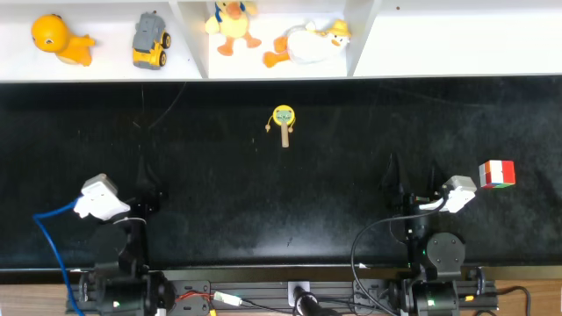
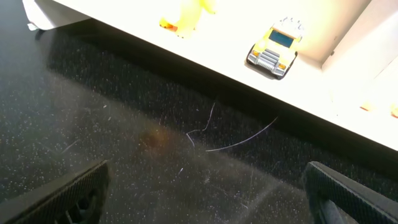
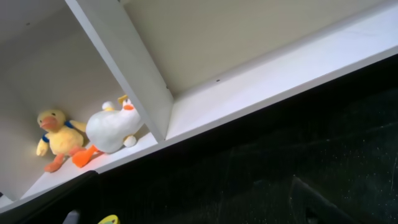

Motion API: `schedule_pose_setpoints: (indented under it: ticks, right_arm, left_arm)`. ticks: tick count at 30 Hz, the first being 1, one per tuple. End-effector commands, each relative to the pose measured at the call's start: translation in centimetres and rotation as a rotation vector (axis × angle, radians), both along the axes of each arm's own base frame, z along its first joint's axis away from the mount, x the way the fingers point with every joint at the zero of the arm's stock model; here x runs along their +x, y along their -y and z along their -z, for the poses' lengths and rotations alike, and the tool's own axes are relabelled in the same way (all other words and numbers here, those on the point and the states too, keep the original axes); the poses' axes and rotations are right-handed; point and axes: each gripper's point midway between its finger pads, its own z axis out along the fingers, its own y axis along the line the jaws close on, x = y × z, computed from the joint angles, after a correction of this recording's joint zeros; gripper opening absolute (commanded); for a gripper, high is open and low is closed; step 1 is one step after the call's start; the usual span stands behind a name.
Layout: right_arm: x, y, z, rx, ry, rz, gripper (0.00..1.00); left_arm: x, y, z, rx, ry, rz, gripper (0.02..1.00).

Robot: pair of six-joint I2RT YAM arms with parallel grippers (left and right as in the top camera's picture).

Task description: Store Toys

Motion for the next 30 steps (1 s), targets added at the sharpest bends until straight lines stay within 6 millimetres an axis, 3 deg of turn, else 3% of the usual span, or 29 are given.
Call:
schedule_pose_setpoints:
  ticks: [1,4,7,30]
  right_arm:
    - [0.01,-0.1,0.33,0.0,0.002,-0.002,0.996]
    - [0.01,-0.1,0.33,0.0,0.002,-0.002,0.993]
    - [0.01,-0.1,0.34,0.0,0.001,-0.002,0.996]
    - [0.01,-0.1,0.33,0.0,0.002,-0.002,0.996]
  left_arm:
    - [-0.12,-0.19,-0.96,0.032,0.051,-0.006,0.998]
    - [-0.2,-0.14,-1.66,0.06,0.075,0.0,0.998]
    - [0.03,0.58,-1.54,0.055,0.077,0.043,0.998]
    - [0.03,0.57,-1.52,0.055,0.076,0.042,0.998]
